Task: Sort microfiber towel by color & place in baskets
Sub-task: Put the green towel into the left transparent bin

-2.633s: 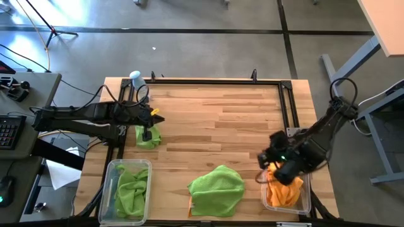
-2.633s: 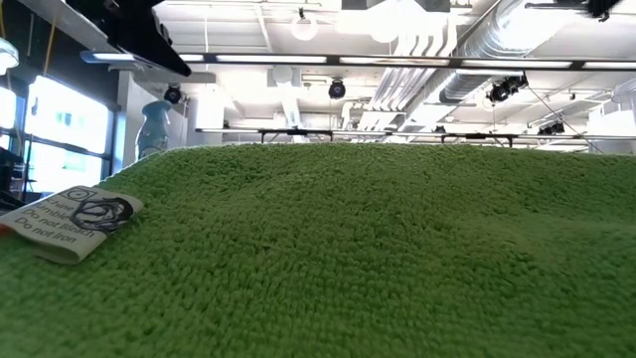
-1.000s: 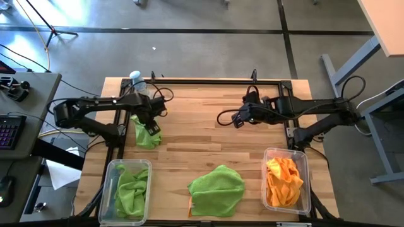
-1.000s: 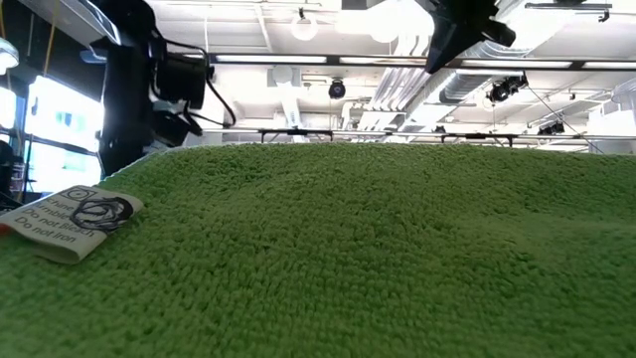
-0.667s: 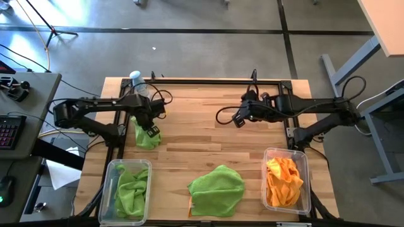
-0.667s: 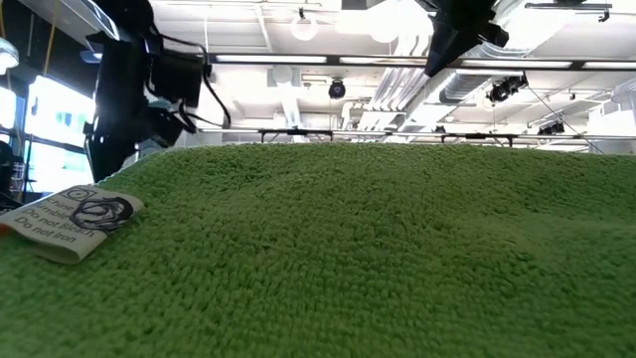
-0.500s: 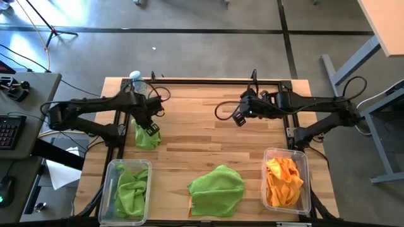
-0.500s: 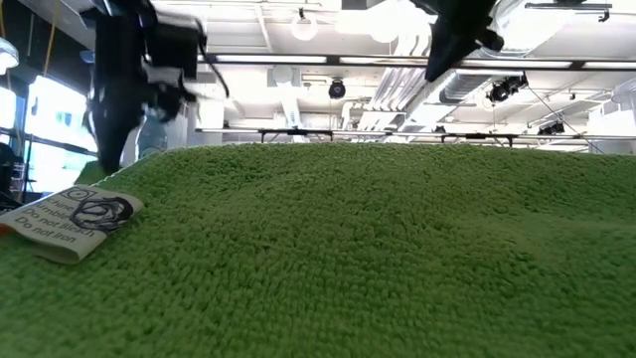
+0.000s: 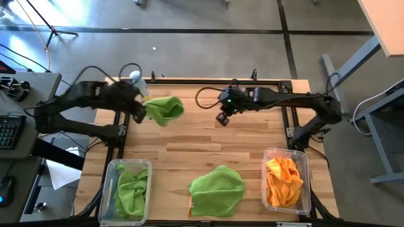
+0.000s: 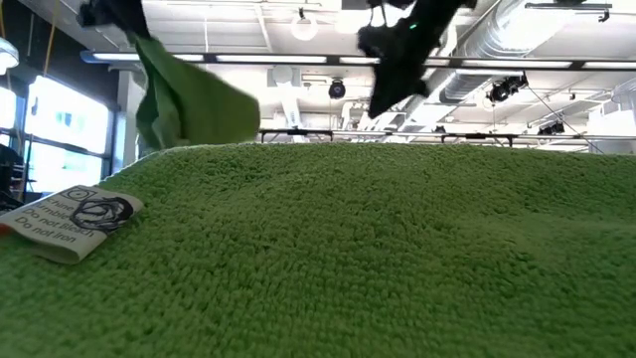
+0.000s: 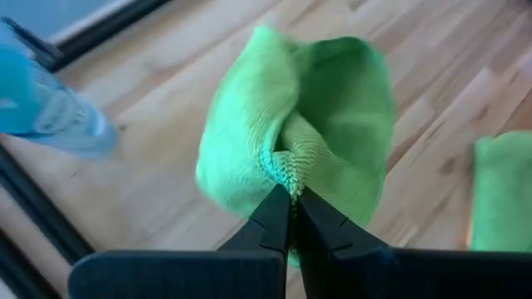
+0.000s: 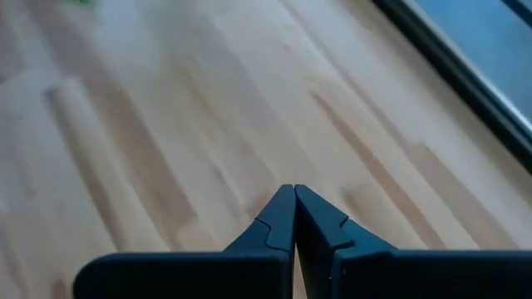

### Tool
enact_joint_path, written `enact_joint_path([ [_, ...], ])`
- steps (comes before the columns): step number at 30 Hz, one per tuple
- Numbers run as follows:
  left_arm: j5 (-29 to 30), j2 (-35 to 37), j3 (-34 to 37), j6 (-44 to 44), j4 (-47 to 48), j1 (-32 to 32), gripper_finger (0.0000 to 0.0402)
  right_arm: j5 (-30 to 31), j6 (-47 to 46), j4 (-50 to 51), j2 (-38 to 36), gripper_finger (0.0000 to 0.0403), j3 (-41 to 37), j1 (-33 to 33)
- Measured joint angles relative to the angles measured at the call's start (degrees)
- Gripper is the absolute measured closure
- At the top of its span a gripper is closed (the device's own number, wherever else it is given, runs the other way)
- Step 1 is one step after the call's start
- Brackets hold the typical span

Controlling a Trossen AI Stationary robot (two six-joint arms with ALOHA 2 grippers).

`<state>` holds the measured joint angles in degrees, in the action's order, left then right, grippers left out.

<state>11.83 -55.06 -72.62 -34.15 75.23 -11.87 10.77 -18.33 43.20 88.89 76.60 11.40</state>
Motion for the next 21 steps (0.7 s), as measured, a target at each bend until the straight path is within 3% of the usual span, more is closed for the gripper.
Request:
enact_joint_path([
  [5,3.8,-0.1,-8.0,-4.6,5.4,6.1,0.0401,-5.8,3.4,-8.2,5.7,0.0403,0.0,0.0],
  [11,3.7,-1.7,-15.3,-9.8,6.9,14.1,0.0402,-9.8,5.9,-9.6,10.0,0.0403,0.0,0.6],
  [17,-0.9,-7.1,-23.1,-19.4,15.1,22.8,0.0401,-11.1,8.3,-9.8,10.5,0.0403,0.0,2.2],
  [21,-6.0,-11.5,-26.9,-23.8,14.8,29.2,0.0401,-11.1,8.8,-10.1,10.5,0.0403,0.0,4.1],
])
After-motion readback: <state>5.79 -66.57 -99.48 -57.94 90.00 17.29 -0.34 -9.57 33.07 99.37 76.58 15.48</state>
